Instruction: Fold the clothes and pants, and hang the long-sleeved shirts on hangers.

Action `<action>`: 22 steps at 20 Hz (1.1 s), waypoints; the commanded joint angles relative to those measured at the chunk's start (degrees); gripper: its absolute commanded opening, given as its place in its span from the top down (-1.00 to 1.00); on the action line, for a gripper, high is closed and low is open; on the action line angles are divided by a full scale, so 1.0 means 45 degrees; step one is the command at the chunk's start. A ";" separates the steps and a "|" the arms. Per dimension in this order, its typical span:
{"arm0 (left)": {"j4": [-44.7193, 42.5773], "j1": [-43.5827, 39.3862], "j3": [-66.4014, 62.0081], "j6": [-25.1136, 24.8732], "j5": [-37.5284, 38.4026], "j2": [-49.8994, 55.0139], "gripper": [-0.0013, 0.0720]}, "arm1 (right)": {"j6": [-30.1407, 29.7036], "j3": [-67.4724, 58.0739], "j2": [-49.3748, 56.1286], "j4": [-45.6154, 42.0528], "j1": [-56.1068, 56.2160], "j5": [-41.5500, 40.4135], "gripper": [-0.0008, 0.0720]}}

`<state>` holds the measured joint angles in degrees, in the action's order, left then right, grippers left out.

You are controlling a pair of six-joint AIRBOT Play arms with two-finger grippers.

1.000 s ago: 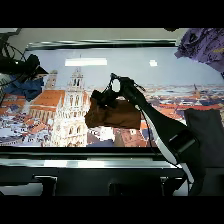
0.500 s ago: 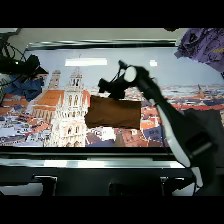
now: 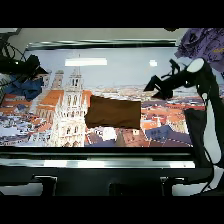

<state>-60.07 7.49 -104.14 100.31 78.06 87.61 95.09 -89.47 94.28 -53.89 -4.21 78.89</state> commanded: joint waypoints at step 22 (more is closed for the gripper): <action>-0.0039 0.0010 -0.0005 -0.0287 -0.0010 0.0063 0.92 | -0.5561 0.6387 0.0743 0.5566 0.0908 -0.4605 0.89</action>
<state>-60.12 7.49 -104.16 99.63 78.02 87.85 70.26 -60.71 97.78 -31.57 -1.67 59.68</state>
